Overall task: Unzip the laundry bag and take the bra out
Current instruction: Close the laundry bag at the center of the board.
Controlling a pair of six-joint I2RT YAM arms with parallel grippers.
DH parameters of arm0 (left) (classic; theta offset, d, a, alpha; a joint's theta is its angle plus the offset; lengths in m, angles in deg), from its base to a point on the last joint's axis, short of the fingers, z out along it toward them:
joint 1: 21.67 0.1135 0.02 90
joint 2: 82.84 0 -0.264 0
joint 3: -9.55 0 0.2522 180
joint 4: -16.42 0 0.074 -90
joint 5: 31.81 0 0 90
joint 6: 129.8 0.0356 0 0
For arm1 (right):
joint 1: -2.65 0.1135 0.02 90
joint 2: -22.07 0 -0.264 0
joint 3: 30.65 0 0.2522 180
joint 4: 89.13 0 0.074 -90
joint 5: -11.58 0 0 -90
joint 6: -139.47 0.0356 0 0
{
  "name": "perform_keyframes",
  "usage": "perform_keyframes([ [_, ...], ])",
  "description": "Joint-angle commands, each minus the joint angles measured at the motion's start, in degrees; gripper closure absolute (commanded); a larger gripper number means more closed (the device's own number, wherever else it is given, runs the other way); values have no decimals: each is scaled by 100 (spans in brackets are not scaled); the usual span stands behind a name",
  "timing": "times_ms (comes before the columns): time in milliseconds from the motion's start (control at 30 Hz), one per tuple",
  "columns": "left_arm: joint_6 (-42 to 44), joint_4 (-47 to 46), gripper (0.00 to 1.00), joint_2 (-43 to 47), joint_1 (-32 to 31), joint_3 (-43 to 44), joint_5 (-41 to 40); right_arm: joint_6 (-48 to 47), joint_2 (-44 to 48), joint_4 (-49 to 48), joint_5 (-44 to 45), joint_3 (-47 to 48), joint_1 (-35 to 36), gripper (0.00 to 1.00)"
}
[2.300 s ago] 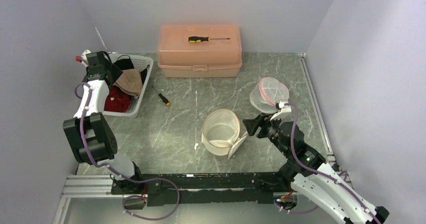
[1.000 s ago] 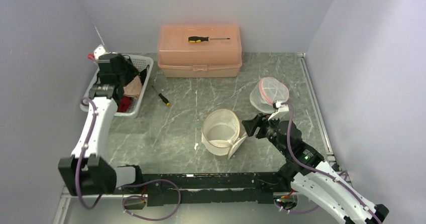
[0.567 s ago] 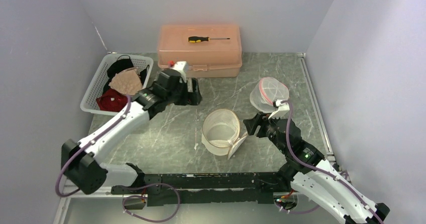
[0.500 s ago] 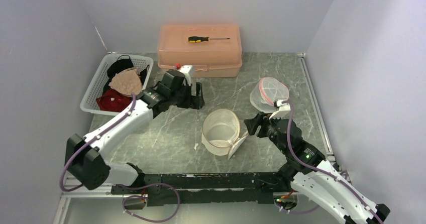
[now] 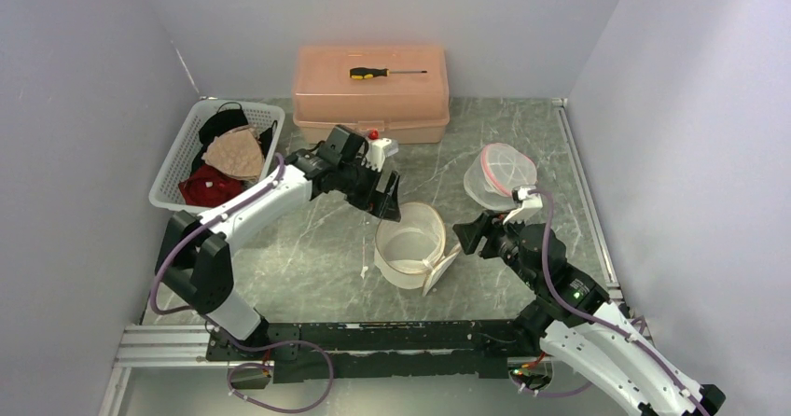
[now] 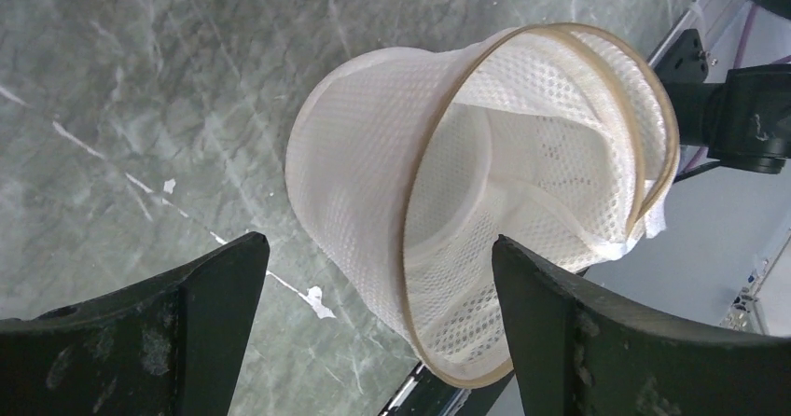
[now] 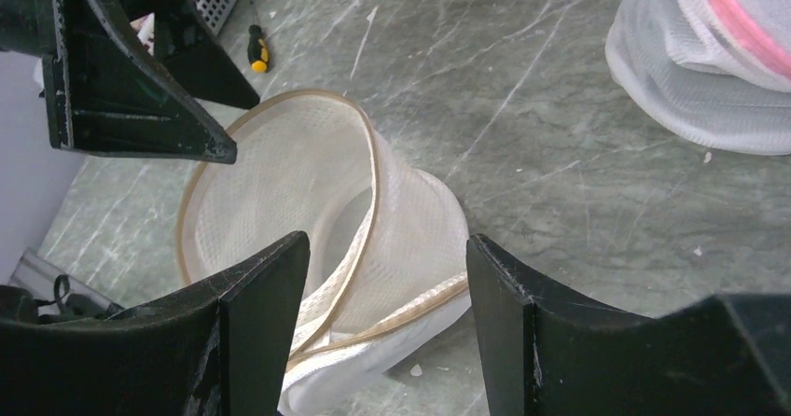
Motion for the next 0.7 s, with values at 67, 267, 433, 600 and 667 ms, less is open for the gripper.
perform_keyframes([
  [67, 275, 211, 5, -261, -101, 354, 167, 91, 64, -144, -236, 23, -3, 34],
  [267, 83, 27, 57, -438, -185, 75, 285, 181, 128, -133, -289, -40, -2, 33],
  [433, -107, -78, 88, -379, -233, -58, 104, 345, 156, -362, -399, -166, -2, 28],
  [600, -774, -439, 97, 237, -228, -449, -841, 421, -18, -623, -520, -167, -2, 24],
  [667, -1182, -675, 97, 624, -220, -769, -1161, 444, -107, -761, -564, -195, -4, 22],
])
